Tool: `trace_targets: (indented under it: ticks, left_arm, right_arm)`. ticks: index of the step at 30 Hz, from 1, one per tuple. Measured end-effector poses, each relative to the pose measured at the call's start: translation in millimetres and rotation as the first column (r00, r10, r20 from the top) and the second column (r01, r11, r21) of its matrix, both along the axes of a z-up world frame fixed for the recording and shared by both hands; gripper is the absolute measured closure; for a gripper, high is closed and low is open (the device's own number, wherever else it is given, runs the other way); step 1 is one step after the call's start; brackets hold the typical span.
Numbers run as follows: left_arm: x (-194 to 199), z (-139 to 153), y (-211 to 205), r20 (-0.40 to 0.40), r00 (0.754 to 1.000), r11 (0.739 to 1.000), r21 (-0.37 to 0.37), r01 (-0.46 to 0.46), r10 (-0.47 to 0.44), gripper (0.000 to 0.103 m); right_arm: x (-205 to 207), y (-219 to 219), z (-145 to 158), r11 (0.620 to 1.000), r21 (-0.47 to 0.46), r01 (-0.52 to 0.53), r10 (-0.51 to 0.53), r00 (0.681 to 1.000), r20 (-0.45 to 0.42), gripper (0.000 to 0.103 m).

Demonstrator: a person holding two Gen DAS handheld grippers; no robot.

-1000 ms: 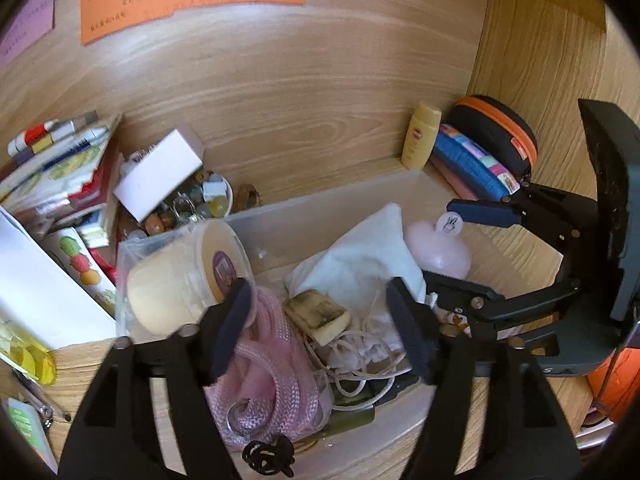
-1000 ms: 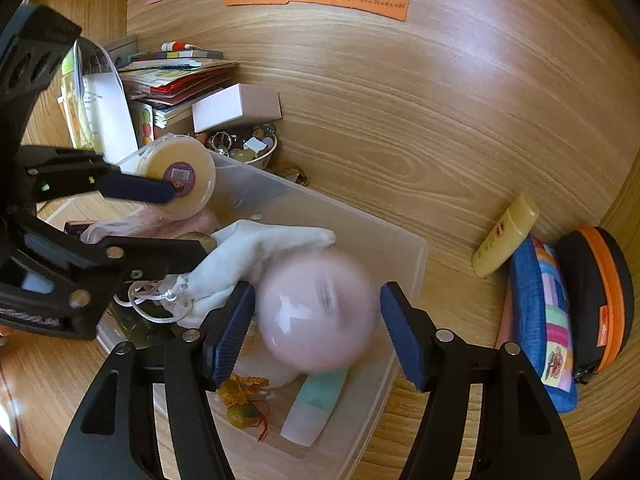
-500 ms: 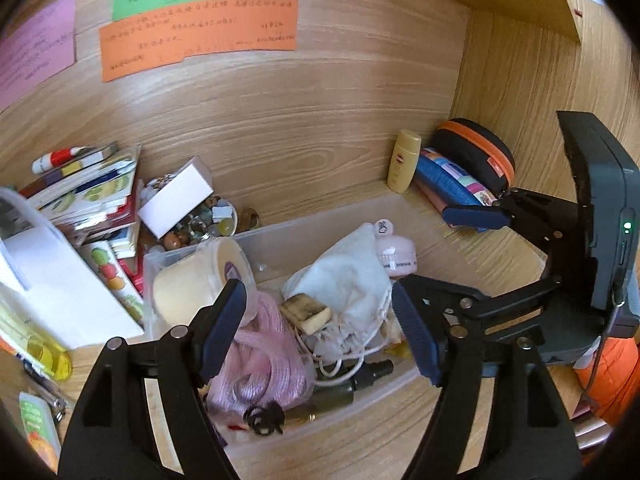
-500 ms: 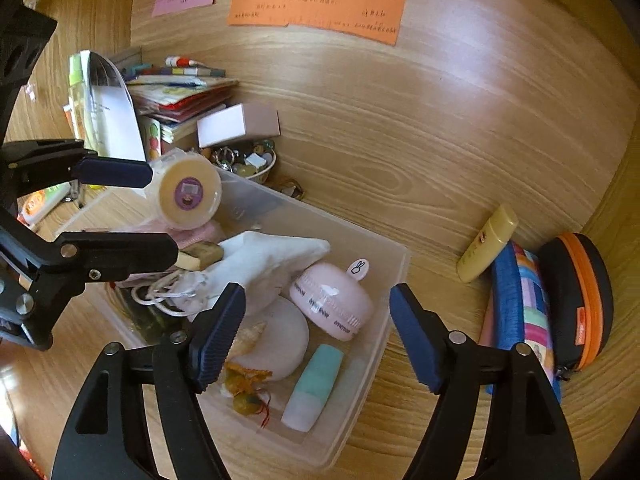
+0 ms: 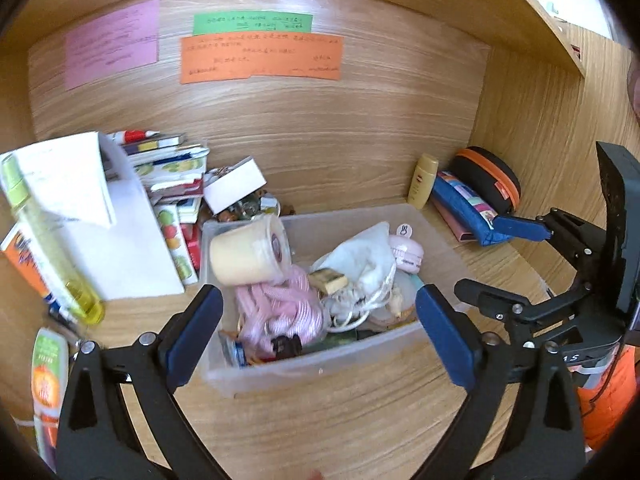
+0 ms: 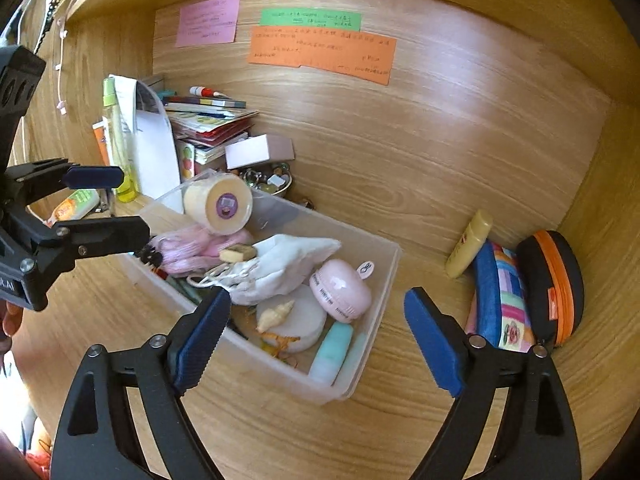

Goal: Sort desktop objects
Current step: 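Withdraw both open tools up and away from the clear box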

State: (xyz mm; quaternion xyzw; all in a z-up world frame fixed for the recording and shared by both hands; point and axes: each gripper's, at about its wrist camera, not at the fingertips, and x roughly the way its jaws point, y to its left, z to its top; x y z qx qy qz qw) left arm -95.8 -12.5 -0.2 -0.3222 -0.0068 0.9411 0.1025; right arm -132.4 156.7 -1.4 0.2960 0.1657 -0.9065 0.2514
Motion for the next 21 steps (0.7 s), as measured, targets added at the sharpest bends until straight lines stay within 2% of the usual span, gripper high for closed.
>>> trace_targets:
  ticks: [4,9,14,21]
  left_arm:
    - [15,-1,-2,-0.016,0.999,0.999,0.012,-0.030,0.030,0.005]
    - [37,-1,-2,-0.073,0.995,0.998,0.016,-0.066,0.067,0.005]
    - [42,-5,-1,-0.051,0.996,0.998,0.027,-0.065,0.066,0.005]
    - [52,-6,5,-0.099,0.990,0.994,-0.015,-0.106,0.104,0.004]
  right_arm:
    - [14,3,2,1.000,-0.020,-0.004,0.004,1.000,-0.001,0.016]
    - [29,10,3,0.999,-0.052,0.004,-0.004,1.000,0.002,0.016]
    - [39,20,3,0.996,-0.081,0.020,-0.018,1.000,0.025,0.016]
    - [53,36,7,0.991,-0.130,0.028,-0.028,1.000,0.005,0.014]
